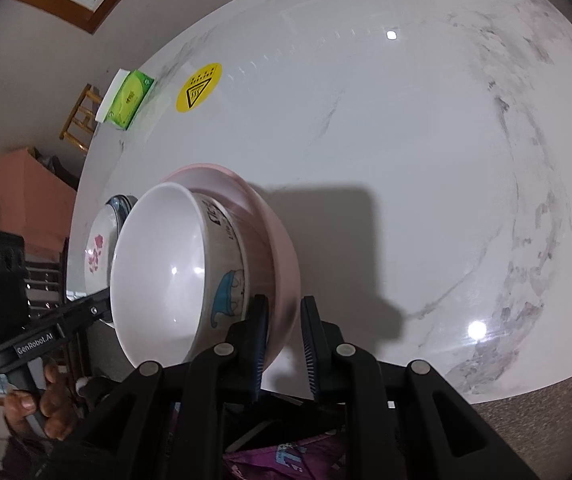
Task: Organize plates and bowls
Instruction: 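Grasp the rim of the nested bowl stack with both grippers, then lift the nested bowls with both grippers and carry them over the plate stack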
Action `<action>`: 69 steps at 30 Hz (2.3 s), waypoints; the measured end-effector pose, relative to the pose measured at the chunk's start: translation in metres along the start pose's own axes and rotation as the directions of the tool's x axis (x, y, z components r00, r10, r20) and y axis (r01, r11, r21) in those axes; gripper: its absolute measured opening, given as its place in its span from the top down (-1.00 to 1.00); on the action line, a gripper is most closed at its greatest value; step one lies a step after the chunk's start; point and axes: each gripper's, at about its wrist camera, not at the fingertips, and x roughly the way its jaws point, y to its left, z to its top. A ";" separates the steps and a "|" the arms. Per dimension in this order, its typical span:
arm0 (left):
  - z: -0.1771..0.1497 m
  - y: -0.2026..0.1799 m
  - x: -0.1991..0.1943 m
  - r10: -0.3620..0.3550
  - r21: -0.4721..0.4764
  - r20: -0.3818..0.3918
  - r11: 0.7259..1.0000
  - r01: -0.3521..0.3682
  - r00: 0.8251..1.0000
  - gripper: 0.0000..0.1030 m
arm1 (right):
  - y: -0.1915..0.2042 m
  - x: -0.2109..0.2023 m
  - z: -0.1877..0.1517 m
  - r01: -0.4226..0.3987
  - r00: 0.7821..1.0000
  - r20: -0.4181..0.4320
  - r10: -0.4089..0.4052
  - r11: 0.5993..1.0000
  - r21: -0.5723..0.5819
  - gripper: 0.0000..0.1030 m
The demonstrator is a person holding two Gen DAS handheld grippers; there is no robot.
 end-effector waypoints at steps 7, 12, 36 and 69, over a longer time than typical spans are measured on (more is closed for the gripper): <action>0.005 0.010 0.008 0.038 -0.107 -0.005 0.994 -0.038 0.999 0.58 | 0.004 0.003 0.003 0.018 1.000 -0.013 -0.019 0.999 -0.037 0.65; 0.004 0.022 0.011 -0.007 -0.145 0.013 0.989 0.009 1.000 0.45 | 0.003 0.003 0.009 0.022 1.000 -0.017 -0.022 0.999 -0.035 0.64; -0.006 0.012 0.002 -0.092 -0.027 0.086 0.995 0.095 0.992 0.81 | 0.003 -0.007 -0.004 0.027 0.998 0.061 -0.025 0.999 -0.029 0.76; -0.020 0.069 -0.079 -0.012 -0.131 0.263 0.990 0.048 0.965 0.84 | 0.111 -0.005 0.022 -0.025 0.999 0.044 0.033 0.985 -0.172 0.75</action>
